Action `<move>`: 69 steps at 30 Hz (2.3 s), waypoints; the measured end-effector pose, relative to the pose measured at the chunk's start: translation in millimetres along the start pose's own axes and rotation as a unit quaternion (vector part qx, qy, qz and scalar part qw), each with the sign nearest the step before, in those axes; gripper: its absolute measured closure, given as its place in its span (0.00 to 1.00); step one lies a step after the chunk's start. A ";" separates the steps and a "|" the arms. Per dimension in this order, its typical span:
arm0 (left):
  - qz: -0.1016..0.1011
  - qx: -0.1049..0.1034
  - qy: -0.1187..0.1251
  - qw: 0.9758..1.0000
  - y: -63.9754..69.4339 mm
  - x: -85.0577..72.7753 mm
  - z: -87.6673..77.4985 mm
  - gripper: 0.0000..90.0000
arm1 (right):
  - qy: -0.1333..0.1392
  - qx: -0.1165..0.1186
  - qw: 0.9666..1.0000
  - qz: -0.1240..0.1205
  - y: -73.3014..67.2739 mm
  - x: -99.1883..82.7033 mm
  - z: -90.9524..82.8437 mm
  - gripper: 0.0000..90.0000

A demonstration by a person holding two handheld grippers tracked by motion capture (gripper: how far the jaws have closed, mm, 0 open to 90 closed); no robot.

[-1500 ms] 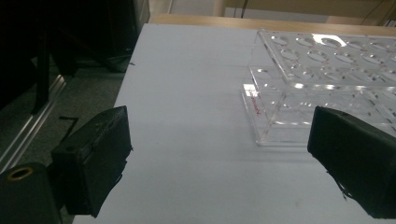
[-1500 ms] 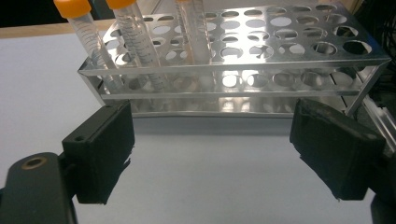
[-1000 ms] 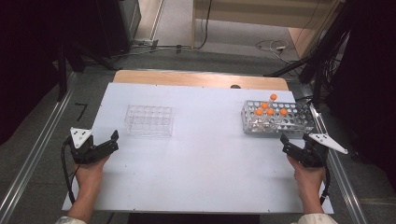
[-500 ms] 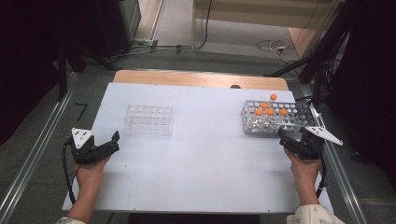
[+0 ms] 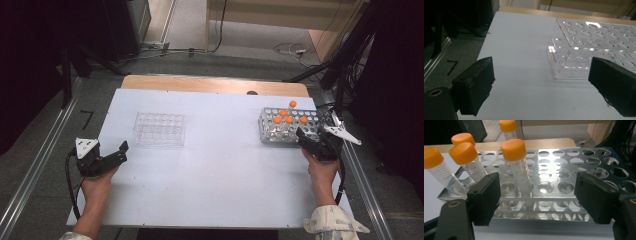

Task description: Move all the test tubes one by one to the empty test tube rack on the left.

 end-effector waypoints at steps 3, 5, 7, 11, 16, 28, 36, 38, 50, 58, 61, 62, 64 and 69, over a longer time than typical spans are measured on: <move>-0.001 0.001 0.000 1.000 0.3 -0.5 -0.5 0.09 | 0.006 0.004 1.000 0.004 1.0 1.9 2.5 0.26; 0.015 0.004 0.003 1.000 0.9 0.6 -1.1 0.09 | 0.007 -0.001 1.000 -0.007 0.4 2.7 4.6 0.29; 0.024 0.015 0.013 1.000 1.8 2.4 -4.1 0.09 | 0.007 -0.004 1.000 -0.019 0.5 3.2 5.4 0.32; 0.029 0.014 0.018 0.999 3.0 1.8 -7.9 0.09 | 0.013 0.008 1.000 -0.019 0.8 4.4 7.4 0.41; 0.039 0.021 0.013 0.999 5.0 1.2 -7.3 0.10 | 0.004 0.013 0.999 -0.034 -7.0 0.3 17.1 0.49; 0.035 0.015 0.010 0.999 4.4 0.4 -6.8 0.10 | 0.016 0.010 0.999 -0.043 -10.3 -0.4 25.0 0.68; 0.032 0.010 0.006 0.999 4.1 0.0 -5.1 0.10 | 0.014 0.008 0.999 -0.041 -9.8 -2.5 31.3 0.77; 0.032 0.012 0.005 0.999 4.5 0.0 -4.3 0.10 | 0.019 0.003 0.999 -0.045 -11.6 -2.9 32.7 0.79; 0.028 0.023 0.004 0.999 2.1 -1.3 -6.2 0.10 | 0.072 0.010 0.997 -0.033 -12.1 16.9 9.7 0.80; 0.032 0.021 0.007 0.999 4.4 -0.1 -7.7 0.10 | 0.081 0.016 0.996 -0.028 -16.6 23.6 -4.7 0.80; 0.037 0.017 0.008 0.999 6.1 0.3 -7.7 0.10 | 0.086 0.024 0.995 -0.036 -19.3 23.9 -11.5 0.80; 0.038 0.015 0.007 0.999 6.6 0.2 -7.8 0.10 | 0.088 0.024 0.995 -0.041 -21.2 24.0 -13.9 0.80; 0.040 0.014 0.007 0.999 7.6 0.1 -7.9 0.10 | 0.089 0.028 0.994 -0.048 -25.0 24.3 -18.0 0.80; 0.043 0.010 0.009 0.999 9.7 1.2 -9.3 0.10 | 0.084 0.040 0.994 -0.057 -34.3 21.9 -26.9 0.80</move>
Point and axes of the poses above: each handheld gripper's, and its own axes: z roughly forward along the jaws, x roughly out of its top, y roughly to its right, the point moved 2 cm from there along z, roughly forward along the jaws, and after that the axes turned 2 degrees about z, right-handed, at the moved point
